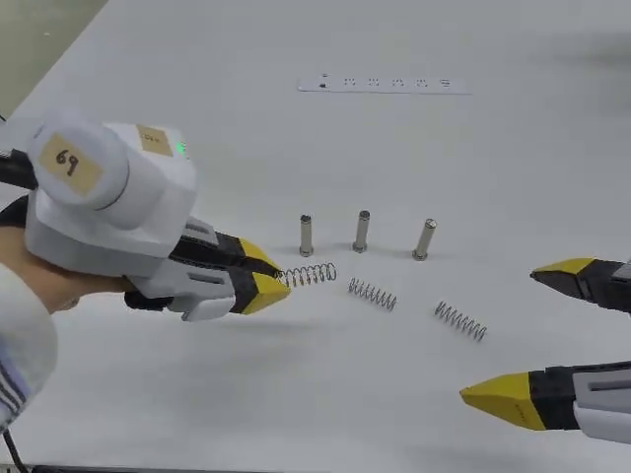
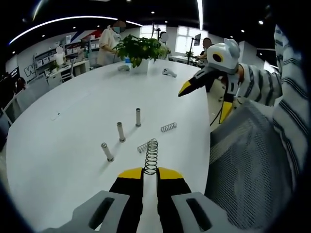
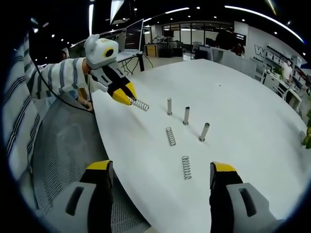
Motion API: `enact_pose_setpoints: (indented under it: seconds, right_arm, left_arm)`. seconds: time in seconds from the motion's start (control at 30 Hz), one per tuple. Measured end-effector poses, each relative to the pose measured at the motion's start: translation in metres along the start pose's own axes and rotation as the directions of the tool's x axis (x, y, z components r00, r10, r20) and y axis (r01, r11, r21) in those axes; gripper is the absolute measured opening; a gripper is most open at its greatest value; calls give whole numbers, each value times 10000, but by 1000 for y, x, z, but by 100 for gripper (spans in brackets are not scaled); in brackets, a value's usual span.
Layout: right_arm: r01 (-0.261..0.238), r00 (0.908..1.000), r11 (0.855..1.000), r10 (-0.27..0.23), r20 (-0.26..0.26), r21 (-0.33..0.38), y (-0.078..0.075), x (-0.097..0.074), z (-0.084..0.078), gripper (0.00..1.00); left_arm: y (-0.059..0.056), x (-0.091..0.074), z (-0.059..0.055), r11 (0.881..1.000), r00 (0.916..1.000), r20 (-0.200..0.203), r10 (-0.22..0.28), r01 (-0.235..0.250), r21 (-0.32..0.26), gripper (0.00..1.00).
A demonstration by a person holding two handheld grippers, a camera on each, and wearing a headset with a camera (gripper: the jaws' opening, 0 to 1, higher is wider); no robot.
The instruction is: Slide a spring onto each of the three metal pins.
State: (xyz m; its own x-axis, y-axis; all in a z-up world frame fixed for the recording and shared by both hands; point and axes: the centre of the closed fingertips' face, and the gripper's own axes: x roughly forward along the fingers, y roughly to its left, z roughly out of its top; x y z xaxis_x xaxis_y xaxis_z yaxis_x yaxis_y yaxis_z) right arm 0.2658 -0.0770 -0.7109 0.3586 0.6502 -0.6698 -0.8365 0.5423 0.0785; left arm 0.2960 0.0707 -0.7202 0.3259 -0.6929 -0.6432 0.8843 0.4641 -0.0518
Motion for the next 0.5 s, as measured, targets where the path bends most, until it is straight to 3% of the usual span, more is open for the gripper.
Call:
enact_pose_setpoints:
  seconds: [0.17, 0.5]
  right_arm:
    - [-316, 9995, 9991, 316, 16, -282, 8, 5, 5, 79]
    - [-1239, 9921, 9894, 1249, 79, -754, 25, 18, 19, 70]
  left_arm:
    - [-6, 3, -1, 9991, 9992, -11, -408, 408, 117, 2]
    - [-15, 2, 1, 9958, 9969, 94, -785, 780, 476, 2]
